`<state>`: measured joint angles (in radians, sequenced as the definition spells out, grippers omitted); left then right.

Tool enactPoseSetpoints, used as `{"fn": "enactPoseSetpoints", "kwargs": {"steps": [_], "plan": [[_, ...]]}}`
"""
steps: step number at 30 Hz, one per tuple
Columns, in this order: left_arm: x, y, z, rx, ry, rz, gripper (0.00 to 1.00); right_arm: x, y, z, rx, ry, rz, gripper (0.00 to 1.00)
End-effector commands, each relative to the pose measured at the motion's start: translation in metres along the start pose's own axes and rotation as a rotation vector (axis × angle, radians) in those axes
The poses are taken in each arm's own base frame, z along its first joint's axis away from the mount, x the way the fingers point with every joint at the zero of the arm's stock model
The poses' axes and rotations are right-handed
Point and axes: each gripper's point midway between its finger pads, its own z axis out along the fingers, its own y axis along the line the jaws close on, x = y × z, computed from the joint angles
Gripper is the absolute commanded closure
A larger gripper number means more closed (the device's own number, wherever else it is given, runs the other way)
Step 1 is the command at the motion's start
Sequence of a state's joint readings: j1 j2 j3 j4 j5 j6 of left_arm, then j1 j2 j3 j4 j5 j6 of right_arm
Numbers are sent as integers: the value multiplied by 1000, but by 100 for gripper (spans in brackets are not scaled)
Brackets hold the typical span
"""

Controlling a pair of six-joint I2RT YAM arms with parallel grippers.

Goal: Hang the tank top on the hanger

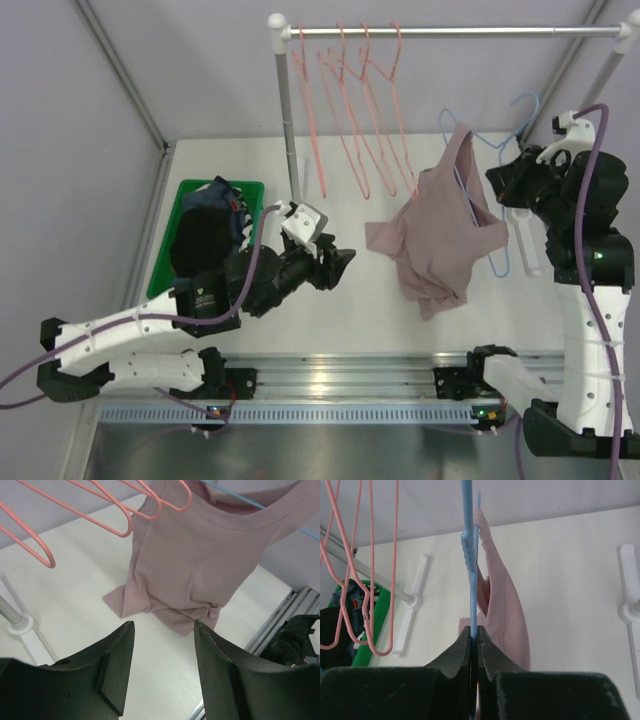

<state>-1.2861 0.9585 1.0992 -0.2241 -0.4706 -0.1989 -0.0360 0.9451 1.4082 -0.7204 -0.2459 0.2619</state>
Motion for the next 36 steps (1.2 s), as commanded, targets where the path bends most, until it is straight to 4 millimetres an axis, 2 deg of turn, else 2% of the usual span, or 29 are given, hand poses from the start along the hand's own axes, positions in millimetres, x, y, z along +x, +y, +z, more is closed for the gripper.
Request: {"fn": "enactPoseSetpoints", "kwargs": {"steps": [1, 3, 6, 7, 8, 9, 10, 11, 12, 13, 14, 16, 17, 19, 20, 25, 27, 31, 36], "plan": [[-5, 11, 9, -79, 22, -1, 44, -26, 1, -16, 27, -47, -41, 100], [2, 9, 16, -77, 61, -5, 44, -41, 3, -22, 37, -77, -54, 100], [9, 5, 26, -45, 102, -18, 44, -49, 0, -22, 63, -67, -55, 100], [11, 5, 29, -25, 116, -39, 44, -62, 3, -27, 63, -96, -65, 100], [15, 6, 32, -21, 128, -46, 44, -64, 1, -23, 74, -81, -62, 100], [16, 7, 35, -17, 133, -55, 44, -78, 6, -29, 71, -115, -69, 100], [18, 9, 36, -1, 141, -71, 44, -84, 6, -29, 74, -122, -77, 100], [18, 10, 38, 4, 141, -79, 44, -85, 3, -22, 87, -106, -75, 100], [18, 15, 39, 4, 141, -86, 44, -99, 5, -28, 96, -138, -87, 100], [19, 15, 40, 11, 145, -93, 44, -104, 3, -27, 105, -144, -93, 100], [19, 16, 41, 16, 148, -96, 44, -107, 0, -18, 117, -131, -94, 100], [19, 17, 42, 30, 153, -98, 45, -123, -1, -21, 134, -161, -103, 100], [19, 17, 42, 34, 154, -99, 45, -124, -6, -12, 146, -150, -103, 100], [19, 19, 42, 38, 159, -101, 45, -139, -8, -14, 159, -180, -111, 100], [17, 20, 42, 39, 156, -101, 45, -141, -12, -6, 163, -169, -106, 100], [6, 24, 40, 48, 140, -94, 45, -167, -27, -5, 192, -221, -96, 100], [8, 27, 42, 41, 160, -85, 45, -172, -30, -2, 180, -229, -88, 100], [4, 32, 43, 36, 170, -70, 45, -178, -49, 6, 189, -232, -67, 100], [6, 37, 49, 31, 190, -67, 45, -177, -62, 27, 147, -203, -51, 100]]}}
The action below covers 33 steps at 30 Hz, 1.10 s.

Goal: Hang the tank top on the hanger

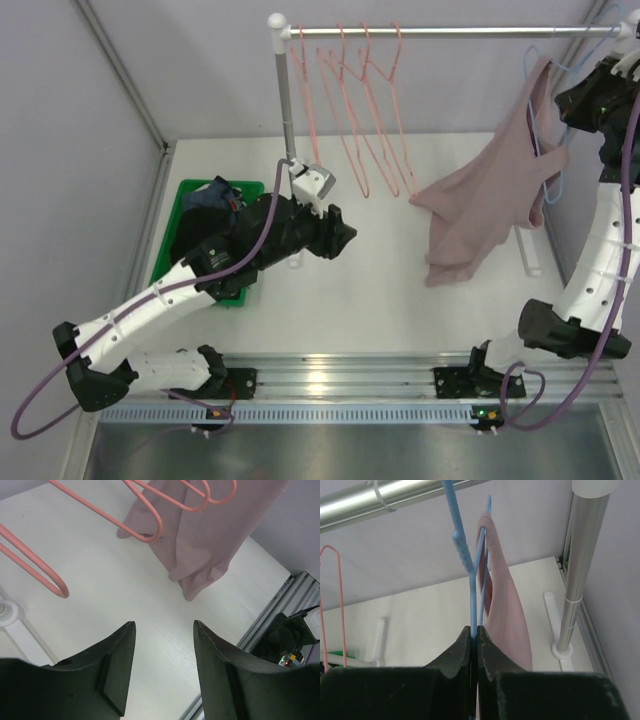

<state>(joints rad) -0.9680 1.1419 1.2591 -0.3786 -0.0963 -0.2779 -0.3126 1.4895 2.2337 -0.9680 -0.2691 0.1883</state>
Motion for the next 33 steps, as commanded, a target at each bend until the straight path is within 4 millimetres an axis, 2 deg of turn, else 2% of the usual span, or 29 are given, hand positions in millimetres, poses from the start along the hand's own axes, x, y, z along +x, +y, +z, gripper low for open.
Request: {"fn": "enactPoseSetpoints", "kwargs": {"steps": [1, 9, 22, 23, 26, 29, 33], "plan": [[-11, -1, 0, 16, -4, 17, 45, -31, 10, 3, -77, -99, -19, 100], [-7, 1, 10, 15, 18, 12, 46, -14, -1, 25, -65, -41, -12, 100], [0, 2, 14, 20, 39, 3, 45, 9, -17, 29, -8, 7, -31, 100], [0, 2, 14, 19, 39, 1, 45, 10, -19, 29, 0, 9, -30, 98], [1, 3, 14, 17, 40, 0, 45, 10, -20, 26, 14, 7, -33, 78], [2, 4, 14, 13, 42, -2, 45, 10, -20, 21, 24, 5, -32, 63], [1, 4, 14, 8, 42, -2, 45, 8, -21, 14, 41, 0, -31, 49]]}}
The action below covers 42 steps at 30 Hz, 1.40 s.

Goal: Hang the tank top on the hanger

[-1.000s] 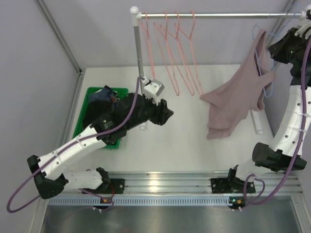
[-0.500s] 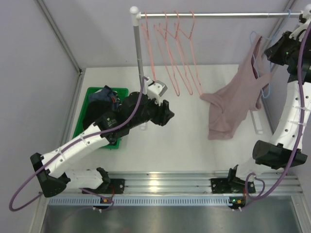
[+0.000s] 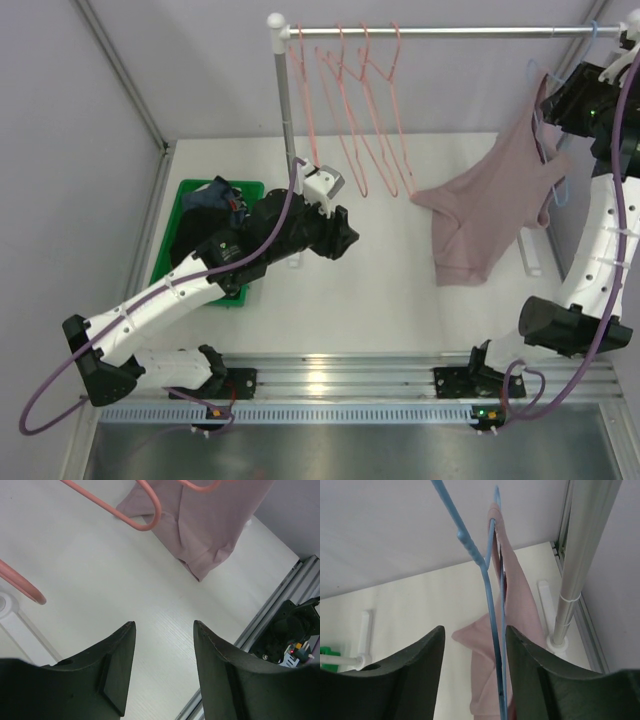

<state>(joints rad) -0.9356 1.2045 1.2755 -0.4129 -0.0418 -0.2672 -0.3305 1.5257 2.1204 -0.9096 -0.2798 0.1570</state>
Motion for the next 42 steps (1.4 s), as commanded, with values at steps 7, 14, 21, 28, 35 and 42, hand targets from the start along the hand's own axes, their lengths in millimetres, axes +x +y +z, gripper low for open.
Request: {"fn": "enactPoseSetpoints", "kwargs": {"steps": [7, 14, 21, 28, 35, 42], "plan": [[-17, -1, -6, -3, -42, -10, 45, -24, -5, -48, 97, -102, -38, 35], [-19, 4, -13, -31, -50, -12, 45, -24, 2, -81, 107, -145, -52, 31], [-17, 11, -23, -62, -55, -17, 45, -11, 41, -122, -32, -190, -47, 30], [-14, 17, -36, -87, -76, -37, 45, 65, 70, -149, -197, -124, -4, 30], [11, 33, -42, -145, -75, -69, 45, 156, 89, -170, -337, -6, 83, 30], [32, 53, -59, -232, -112, -136, 46, 235, 73, -163, -303, 118, 80, 30]]}}
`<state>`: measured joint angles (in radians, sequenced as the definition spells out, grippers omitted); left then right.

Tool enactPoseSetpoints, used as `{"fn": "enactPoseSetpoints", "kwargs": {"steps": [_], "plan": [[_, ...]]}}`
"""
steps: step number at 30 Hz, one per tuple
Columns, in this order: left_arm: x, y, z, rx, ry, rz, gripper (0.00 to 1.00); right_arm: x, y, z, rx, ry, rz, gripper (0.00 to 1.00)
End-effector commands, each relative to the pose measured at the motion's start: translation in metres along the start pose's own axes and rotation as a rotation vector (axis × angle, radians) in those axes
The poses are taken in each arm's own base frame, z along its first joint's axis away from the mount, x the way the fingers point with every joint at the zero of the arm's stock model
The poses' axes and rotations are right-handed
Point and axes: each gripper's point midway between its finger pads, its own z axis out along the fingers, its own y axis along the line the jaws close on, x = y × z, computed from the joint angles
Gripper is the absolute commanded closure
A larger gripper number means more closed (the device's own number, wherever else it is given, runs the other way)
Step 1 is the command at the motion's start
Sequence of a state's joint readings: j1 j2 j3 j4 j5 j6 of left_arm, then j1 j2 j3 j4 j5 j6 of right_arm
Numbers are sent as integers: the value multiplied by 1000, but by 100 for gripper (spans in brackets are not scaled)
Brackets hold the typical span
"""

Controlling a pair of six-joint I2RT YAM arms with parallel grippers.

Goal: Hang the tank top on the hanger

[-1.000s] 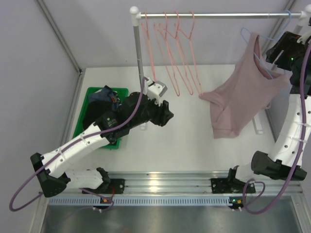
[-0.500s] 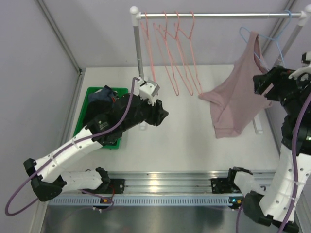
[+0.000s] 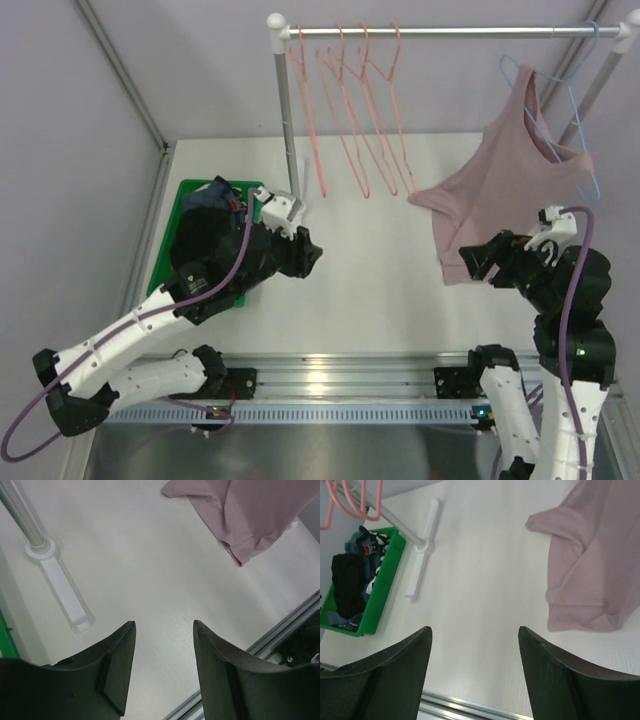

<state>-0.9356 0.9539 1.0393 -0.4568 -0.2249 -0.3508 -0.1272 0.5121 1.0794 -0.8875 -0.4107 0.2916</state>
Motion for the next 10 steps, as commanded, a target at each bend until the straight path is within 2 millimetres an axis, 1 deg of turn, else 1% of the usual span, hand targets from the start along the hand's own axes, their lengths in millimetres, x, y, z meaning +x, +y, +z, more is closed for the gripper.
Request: {"fn": "enactPoseSetpoints", "kwargs": {"steps": [1, 2, 4, 5, 7, 8, 10], "plan": [[-7, 15, -10, -62, -82, -72, 45, 28, -11, 9, 14, 51, 19, 30], [2, 22, -10, -89, -73, -83, 45, 34, -13, 11, 12, 63, 20, 30], [5, 28, -16, -108, -92, -103, 45, 44, -19, 15, 26, 82, 19, 30], [13, 32, -16, -119, -82, -112, 45, 48, -22, 17, 33, 93, 9, 30], [16, 36, -18, -133, -91, -125, 45, 50, -27, 20, 56, 101, 1, 30], [20, 38, -18, -140, -86, -132, 45, 50, -26, 21, 53, 103, -1, 29], [22, 41, -18, -151, -87, -136, 45, 48, -28, 23, 64, 100, 0, 26]]}}
